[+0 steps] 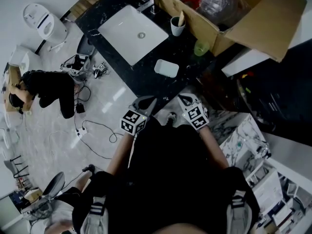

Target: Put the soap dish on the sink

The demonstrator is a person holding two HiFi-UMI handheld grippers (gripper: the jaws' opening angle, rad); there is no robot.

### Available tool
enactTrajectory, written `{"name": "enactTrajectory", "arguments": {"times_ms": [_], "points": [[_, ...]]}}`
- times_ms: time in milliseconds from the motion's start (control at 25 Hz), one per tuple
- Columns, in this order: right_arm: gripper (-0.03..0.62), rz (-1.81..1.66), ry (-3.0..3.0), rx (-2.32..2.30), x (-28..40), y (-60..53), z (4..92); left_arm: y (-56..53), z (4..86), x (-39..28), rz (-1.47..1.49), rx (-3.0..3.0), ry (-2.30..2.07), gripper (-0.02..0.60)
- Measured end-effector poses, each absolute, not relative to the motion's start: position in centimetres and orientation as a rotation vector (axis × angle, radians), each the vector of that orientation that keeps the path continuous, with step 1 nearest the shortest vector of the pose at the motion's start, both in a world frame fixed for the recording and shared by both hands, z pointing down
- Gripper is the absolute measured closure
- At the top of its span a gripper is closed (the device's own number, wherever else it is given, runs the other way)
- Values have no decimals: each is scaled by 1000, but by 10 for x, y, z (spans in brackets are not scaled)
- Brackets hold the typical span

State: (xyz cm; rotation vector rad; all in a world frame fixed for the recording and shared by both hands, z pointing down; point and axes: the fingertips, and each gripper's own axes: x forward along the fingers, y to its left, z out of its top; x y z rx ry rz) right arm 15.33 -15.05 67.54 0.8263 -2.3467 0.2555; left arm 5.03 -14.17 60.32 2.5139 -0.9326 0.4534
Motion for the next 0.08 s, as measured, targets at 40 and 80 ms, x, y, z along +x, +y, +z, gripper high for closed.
{"name": "enactTrajectory", "arguments": {"times_ms": [40,80], "points": [[599,258,-2345,831,155,-150,675,-142,603,53,453,2516,-928,583],[599,260,-2342,835,157,-149,675,-143,602,55,453,2517,-924,583]]}}
